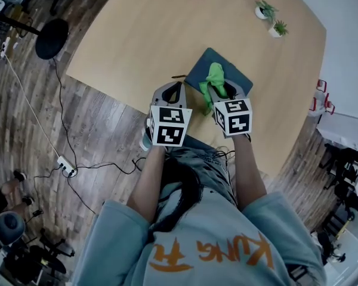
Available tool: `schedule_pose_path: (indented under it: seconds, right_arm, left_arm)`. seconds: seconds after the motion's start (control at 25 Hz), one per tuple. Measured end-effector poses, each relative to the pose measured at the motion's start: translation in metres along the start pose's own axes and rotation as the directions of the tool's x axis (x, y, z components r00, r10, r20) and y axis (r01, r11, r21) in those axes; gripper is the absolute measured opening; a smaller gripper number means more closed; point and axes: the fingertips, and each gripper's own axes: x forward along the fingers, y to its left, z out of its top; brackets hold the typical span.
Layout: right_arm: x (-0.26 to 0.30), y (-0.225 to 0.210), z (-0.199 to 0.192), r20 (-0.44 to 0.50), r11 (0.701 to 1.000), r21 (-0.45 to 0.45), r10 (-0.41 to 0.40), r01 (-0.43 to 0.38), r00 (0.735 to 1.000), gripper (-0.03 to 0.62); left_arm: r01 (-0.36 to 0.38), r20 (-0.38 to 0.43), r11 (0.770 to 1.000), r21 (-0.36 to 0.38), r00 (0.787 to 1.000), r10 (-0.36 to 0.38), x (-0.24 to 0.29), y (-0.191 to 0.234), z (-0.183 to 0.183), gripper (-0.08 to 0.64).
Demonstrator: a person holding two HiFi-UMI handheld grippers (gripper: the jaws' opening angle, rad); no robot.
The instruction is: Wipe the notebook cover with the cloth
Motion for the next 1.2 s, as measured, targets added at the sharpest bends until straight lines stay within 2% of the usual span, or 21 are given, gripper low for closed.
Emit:
schedule_pose_path:
  seconds: [0.68, 1.2]
  right_arm:
    - [-0.034, -0.041, -0.040, -0.022, 0.990, 0.095, -0.100, 0.101, 0.995, 0.133]
    - [-0.061, -0.064, -0.066, -0.066, 0.972, 0.134, -0.186, 0.194, 0.980, 0.133]
  left_arm:
    - [0.091, -0.006, 0.994, 0.067, 0.996, -0.091, 0.016, -0.032, 0.013, 0.016]
    - [0.107, 0.074, 0.989, 0.099, 0.991, -0.114, 0.004, -0.042, 0.049, 0.017]
